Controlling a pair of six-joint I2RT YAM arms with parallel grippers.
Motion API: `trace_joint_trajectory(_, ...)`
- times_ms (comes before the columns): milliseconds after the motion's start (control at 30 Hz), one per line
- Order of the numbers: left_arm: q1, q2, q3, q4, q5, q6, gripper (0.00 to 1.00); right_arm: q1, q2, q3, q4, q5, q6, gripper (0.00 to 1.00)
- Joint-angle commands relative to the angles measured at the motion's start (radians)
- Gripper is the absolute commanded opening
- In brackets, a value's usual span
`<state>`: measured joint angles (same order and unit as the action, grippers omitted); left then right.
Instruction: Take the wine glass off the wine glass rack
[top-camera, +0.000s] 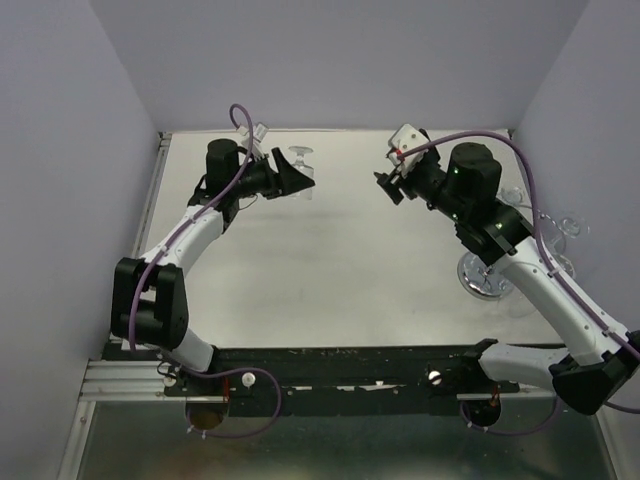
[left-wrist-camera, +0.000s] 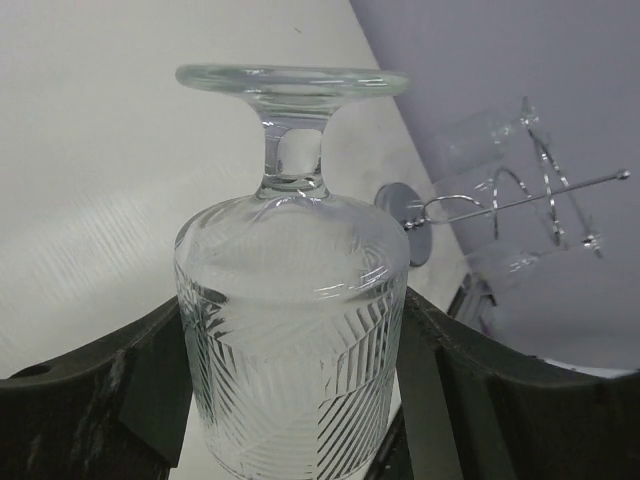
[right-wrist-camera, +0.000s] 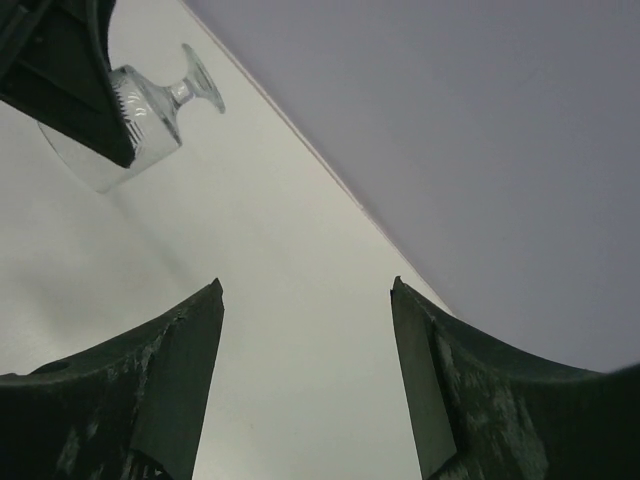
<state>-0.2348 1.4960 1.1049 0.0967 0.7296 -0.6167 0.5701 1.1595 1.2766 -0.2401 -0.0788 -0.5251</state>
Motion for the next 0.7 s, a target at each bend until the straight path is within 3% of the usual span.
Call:
trace_joint_trajectory(0, 0.063, 0.088, 0.010, 0.257, 0.212, -0.406, 0.00, 0.045, 0.064, 0.085, -0.059, 0.027, 0.049, 0.75)
trace_joint_trajectory(133, 0.123, 0.188, -0.031, 0.459, 0.263, -0.726, 0.00, 0.111, 0.106, 0.069, -0.061, 0.111, 0.117, 0.75)
trace_joint_trajectory(333, 0.143, 0.224, -0.045, 0.344, 0.205, -0.894, 0.00, 0.263, 0.230, 0.055, -0.045, 0.315, 0.209, 0.76)
trace_joint_trajectory(667, 0.127, 0.162, -0.076, 0.097, 0.133, -1.086, 0.00, 0.339, 0.408, 0.162, -0.033, 0.436, 0.451, 0.70)
